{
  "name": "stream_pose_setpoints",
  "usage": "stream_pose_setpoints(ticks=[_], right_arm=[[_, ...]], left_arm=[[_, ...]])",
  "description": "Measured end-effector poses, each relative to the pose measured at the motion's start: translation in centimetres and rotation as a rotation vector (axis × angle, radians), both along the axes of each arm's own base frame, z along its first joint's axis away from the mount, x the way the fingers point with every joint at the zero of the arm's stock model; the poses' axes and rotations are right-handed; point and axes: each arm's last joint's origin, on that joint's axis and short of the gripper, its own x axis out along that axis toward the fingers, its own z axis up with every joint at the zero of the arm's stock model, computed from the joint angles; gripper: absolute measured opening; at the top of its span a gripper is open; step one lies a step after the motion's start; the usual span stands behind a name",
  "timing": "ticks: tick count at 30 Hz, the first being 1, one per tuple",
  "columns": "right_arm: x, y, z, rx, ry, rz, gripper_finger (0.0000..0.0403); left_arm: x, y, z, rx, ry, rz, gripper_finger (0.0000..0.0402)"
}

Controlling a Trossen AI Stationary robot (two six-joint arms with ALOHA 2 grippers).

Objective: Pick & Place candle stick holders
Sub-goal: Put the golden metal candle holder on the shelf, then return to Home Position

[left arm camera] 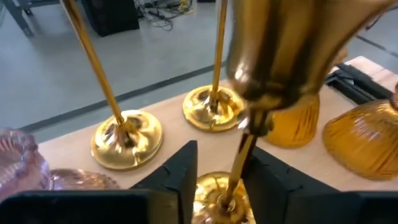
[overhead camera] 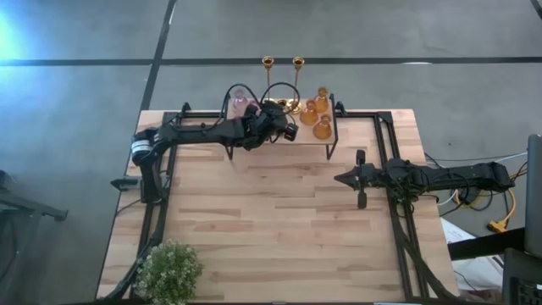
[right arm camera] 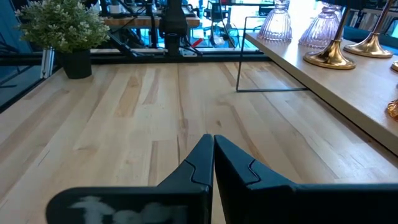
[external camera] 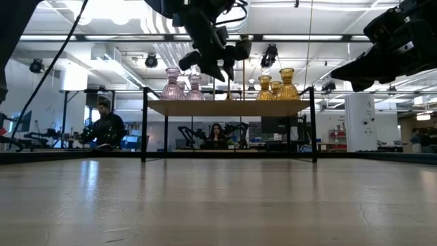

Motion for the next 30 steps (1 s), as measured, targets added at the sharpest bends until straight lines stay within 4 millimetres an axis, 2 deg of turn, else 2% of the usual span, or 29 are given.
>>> stream_pose_setpoints(ticks=[5,16,30], right_arm=[[0.00,-0.01,0.00,0.000,0.000,-0.001,0.0009],[0.00,0.00,0.00,0.000,0.000,0.000,0.0009],[0.00,0.00,0.01,0.000,-0.001,0.000,0.0009]], left_arm=[[0.05,-0.03,-0.67,-0.007,-0.024,0.003,0.0150],[0.15,-0.03,-0.50,-0.011,-0.045,-0.013,0.0212],[-0.13,-0.48,-0.06,-0.038,-0.038,-0.065,0.0222]])
